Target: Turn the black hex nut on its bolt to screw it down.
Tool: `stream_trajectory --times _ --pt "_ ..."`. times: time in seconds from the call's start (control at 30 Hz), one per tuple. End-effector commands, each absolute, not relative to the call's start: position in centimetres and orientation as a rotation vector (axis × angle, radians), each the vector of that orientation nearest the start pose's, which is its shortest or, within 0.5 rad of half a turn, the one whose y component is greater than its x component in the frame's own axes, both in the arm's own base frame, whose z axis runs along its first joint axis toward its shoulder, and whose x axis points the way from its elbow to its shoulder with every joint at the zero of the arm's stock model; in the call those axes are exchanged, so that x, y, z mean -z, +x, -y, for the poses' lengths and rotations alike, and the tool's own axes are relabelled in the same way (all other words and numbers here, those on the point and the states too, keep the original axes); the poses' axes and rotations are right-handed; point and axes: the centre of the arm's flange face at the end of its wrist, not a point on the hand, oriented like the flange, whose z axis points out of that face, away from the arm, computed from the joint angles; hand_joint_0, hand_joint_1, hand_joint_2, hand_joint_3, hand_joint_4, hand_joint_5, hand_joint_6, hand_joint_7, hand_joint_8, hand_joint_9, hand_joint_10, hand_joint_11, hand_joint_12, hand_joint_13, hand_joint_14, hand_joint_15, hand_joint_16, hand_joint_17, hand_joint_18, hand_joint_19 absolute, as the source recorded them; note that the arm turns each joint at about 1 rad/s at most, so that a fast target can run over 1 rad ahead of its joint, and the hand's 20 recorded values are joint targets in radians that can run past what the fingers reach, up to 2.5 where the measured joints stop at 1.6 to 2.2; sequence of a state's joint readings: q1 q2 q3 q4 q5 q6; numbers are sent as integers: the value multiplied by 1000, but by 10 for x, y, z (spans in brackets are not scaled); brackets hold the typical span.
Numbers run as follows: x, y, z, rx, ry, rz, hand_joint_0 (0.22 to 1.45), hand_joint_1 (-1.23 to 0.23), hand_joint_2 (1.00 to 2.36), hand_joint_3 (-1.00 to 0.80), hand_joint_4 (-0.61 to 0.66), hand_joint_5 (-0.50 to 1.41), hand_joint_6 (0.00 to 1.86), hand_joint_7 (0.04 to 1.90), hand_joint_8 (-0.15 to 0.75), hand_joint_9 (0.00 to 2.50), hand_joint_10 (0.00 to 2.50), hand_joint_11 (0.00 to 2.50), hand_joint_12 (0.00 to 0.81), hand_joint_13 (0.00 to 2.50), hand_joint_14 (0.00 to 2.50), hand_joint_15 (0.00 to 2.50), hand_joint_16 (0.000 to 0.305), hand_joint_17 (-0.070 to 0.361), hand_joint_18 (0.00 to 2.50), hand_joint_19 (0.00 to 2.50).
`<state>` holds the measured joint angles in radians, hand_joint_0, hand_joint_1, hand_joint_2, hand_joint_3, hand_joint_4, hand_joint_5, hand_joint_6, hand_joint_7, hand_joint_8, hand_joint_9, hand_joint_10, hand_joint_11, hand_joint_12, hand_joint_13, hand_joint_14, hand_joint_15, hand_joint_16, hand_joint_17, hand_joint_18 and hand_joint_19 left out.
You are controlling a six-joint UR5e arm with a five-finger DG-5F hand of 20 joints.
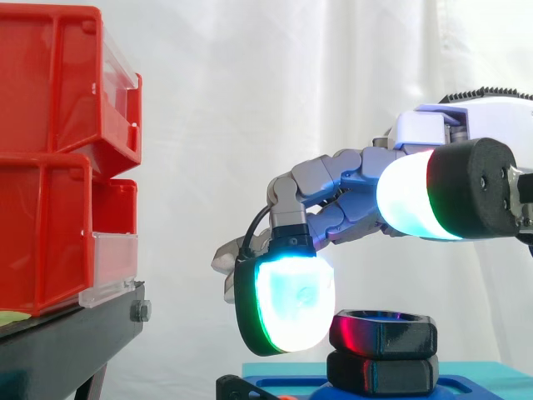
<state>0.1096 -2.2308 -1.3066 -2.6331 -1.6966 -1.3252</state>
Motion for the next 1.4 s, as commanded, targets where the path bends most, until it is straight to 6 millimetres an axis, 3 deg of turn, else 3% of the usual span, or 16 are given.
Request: stream_trajectory --times 0.0,0.5,1.37 --pt "-259 740 42 -382 -8 -1476 478 -213 1000 -500 264 -163 570 1220 273 532 12 334 321 367 1 37 51 115 344 222" --pt "-258 739 49 -387 -15 -1478 481 -223 1000 -500 263 -180 714 1025 277 576 10 340 311 416 1 51 50 113 407 231" --pt "-258 734 82 -380 -17 -1477 484 -225 1000 -500 268 -179 733 1000 275 588 11 348 310 430 3 58 50 113 420 243"
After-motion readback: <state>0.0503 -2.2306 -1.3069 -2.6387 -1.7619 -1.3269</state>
